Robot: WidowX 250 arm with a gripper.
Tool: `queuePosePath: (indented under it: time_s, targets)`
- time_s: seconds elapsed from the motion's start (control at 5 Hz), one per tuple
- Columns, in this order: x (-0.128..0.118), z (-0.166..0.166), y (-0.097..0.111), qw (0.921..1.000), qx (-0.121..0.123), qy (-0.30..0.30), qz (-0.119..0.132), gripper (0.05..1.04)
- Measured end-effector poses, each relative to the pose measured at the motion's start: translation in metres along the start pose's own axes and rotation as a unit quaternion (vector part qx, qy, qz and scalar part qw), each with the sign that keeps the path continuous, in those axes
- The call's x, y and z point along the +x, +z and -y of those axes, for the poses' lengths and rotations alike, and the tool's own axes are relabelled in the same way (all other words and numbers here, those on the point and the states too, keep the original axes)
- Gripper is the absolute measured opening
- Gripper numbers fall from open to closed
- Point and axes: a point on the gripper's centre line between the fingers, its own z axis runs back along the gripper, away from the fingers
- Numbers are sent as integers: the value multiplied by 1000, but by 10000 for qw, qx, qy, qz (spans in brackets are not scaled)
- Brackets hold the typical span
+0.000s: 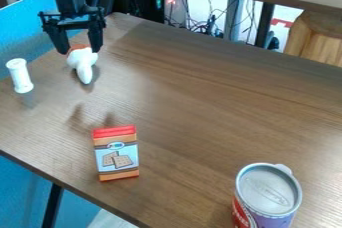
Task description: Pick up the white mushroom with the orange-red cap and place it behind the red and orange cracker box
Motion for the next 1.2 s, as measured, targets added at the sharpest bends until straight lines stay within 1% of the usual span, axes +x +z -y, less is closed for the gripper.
queuePosePath:
  time_s: [0.2,0.4,0.6,0.8,1.0,1.2]
  targets:
    - [2,-9,-14,9965,372,716,199,1001]
    - [4,2,-18,9941,606,829,356,1001]
    - [3,12,-34,9933,710,887,225,1001]
    - [8,11,-39,9912,770,1041,276,1001]
    - [13,9,-47,9879,933,1212,268,1001]
    - [18,7,-51,9819,1225,1403,350,1001]
